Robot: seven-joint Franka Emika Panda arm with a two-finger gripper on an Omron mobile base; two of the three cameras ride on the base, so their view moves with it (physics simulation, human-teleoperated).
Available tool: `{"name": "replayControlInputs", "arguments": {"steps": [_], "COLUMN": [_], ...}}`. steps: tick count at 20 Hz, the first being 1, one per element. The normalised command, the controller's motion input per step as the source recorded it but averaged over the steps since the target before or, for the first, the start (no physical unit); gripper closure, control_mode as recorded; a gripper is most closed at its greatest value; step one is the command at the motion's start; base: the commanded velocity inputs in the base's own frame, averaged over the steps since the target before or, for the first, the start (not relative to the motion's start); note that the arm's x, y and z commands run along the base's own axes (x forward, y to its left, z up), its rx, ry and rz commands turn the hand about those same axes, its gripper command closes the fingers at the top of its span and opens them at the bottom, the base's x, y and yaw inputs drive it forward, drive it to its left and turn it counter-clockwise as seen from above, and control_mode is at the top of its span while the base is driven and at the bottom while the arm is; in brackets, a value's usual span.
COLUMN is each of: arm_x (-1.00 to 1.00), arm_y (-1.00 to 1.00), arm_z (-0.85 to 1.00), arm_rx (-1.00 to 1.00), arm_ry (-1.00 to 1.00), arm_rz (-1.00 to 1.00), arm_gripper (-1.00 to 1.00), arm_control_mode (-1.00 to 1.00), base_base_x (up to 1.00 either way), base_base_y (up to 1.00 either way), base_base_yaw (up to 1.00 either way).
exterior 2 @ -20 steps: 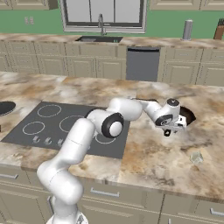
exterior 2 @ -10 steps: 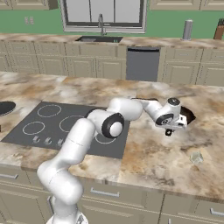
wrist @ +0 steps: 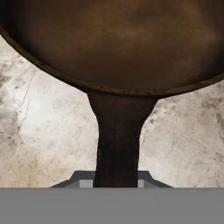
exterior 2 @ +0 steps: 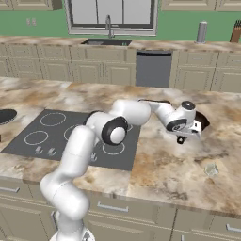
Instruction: Place both pans onto different burners. Then place the garlic and the fish on different pans.
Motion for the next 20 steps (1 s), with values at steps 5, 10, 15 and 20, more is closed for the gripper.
{"name": "replayControlInputs", "arguments": {"steps": [5,10,15,20], "arm_x": [-0.41,-0.71,-0.88,-0.55], "arm_y": [0.40,0.53,0.52,0.53], "arm_z": [0.34,0.16,0.03,0.15], "arm_rx": [-0.04,-0.09,-0.08,-0.04], "arm_ry": [-0.01,-0.06,-0.05,0.00], "arm_rz": [0.01,0.07,0.23,0.29], "arm_gripper": [1.00,1.00,1.00,1.00], "arm_control_mode": [-1.00,-1.00,-1.00,-1.00], "base_base_x": [0.00,0.00,0.00,0.00], "base_base_y": [0.00,0.00,0.00,0.00], "base_base_yaw": [0.00,0.00,0.00,0.00]}}
